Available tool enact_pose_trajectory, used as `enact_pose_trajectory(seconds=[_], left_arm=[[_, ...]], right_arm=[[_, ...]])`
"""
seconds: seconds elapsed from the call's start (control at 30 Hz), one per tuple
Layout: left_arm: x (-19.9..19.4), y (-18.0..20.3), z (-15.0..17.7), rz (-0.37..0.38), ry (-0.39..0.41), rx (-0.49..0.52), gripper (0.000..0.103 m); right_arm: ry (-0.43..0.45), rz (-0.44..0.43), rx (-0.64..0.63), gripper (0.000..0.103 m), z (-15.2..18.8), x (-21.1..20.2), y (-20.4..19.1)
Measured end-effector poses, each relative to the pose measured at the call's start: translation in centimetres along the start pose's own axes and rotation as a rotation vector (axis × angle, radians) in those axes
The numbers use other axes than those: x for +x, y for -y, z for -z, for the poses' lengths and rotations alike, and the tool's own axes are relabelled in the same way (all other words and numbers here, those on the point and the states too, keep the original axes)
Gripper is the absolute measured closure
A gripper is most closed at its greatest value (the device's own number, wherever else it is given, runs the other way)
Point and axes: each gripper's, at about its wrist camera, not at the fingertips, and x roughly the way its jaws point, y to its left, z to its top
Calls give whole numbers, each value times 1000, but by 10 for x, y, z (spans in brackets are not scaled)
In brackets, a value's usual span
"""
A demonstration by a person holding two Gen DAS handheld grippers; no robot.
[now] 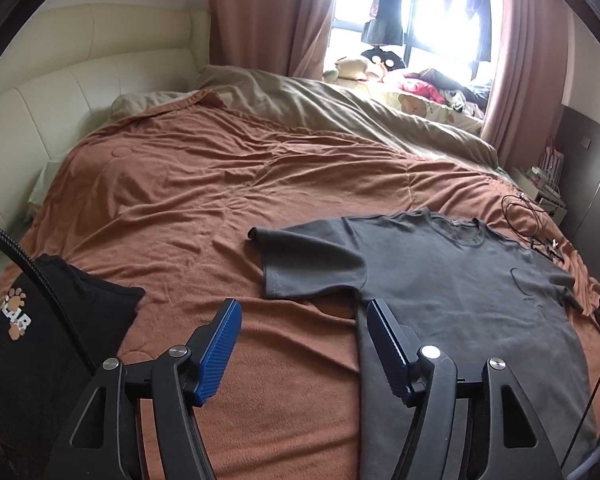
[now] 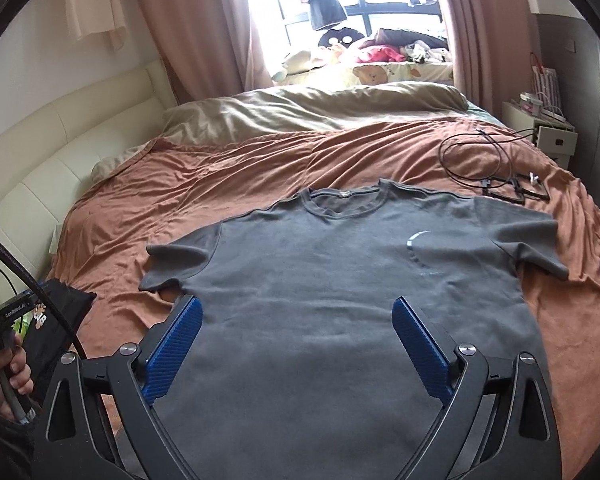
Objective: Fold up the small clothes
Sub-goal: 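Move both tools toward the grey T-shirt, left tool to its sleeve side, then grasp the T-shirt side edge with the left gripper while the right gripper grasps the body edge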
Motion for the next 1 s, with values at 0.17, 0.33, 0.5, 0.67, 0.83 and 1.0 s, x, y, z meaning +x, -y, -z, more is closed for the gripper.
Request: enact_pose_trajectory(seconds=[0.17,0.33,0.5,0.67,0.83,1.0], left_arm=[[37,-11,-9,4,-49,-30,38],[74,-21,-15,-1,-95,-57,43],[112,-31,-18,-11,-138,-89,45],[150,-39,-17,-6,-186,-112,47],[179,-39,-13,-15,-229,-105,47],[206,-36,-5,-25,-289,-99,51]], right_arm=[[-53,-11,-37,20,-26,49,-12],[-76,3,-54,20,-44,87,-28],[-111,-28,-75,28,-53,129,-45],[-155,-50,-82,44,-58,173,-59],[-198,-80,-106,53,-61,212,-76],[-225,-83,-74,65,-63,244,-82]])
